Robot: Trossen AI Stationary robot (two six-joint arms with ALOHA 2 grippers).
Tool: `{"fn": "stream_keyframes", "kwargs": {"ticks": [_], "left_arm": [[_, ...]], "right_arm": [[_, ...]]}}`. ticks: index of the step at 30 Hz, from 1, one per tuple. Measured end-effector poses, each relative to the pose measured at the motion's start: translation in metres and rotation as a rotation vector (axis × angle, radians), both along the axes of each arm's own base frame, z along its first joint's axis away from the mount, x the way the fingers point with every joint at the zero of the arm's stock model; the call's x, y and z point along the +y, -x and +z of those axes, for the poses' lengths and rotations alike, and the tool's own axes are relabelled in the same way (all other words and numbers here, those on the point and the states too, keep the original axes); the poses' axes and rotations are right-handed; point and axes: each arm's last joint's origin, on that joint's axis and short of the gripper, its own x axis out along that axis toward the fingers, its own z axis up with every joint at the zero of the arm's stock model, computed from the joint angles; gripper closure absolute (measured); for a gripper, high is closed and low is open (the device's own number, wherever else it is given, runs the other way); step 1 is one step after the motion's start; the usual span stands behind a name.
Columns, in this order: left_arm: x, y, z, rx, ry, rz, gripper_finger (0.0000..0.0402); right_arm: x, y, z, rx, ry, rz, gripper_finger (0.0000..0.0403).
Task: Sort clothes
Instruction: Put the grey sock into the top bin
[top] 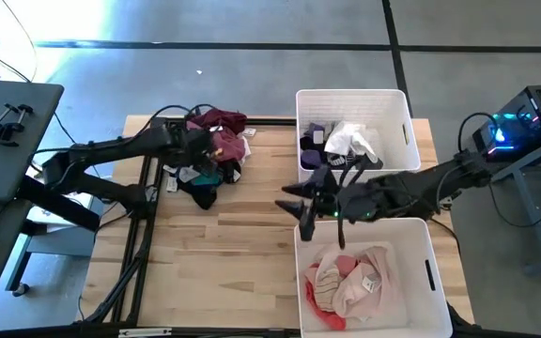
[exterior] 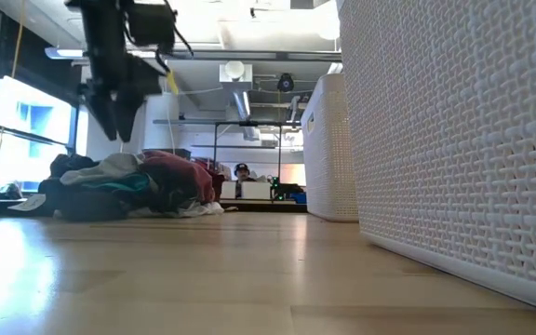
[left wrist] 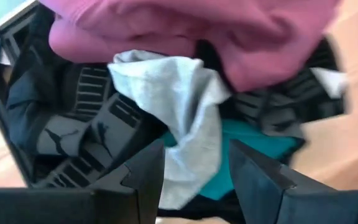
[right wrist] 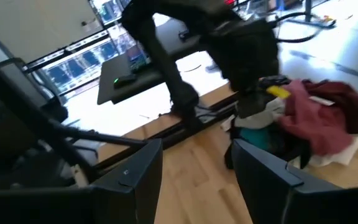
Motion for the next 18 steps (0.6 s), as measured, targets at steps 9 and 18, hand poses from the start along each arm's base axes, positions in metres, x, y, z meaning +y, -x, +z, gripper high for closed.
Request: {"fn": "stream_keyframes", "kwargs": {"ticks": [9, 18], "left_arm": [[0.032, -0.019, -0.035, 0.192, 0.021, -0.143, 0.0251], [0.04, -0.033, -0.06, 0.259, 0.073, -0.238, 0.0362]], "right_arm": [[0.013, 0.005, 0.001, -0.018, 0.007, -0.011, 0.0222], [0.014, 0.005, 0.002, -0.034, -0.003, -0.012, 0.0222]]}}
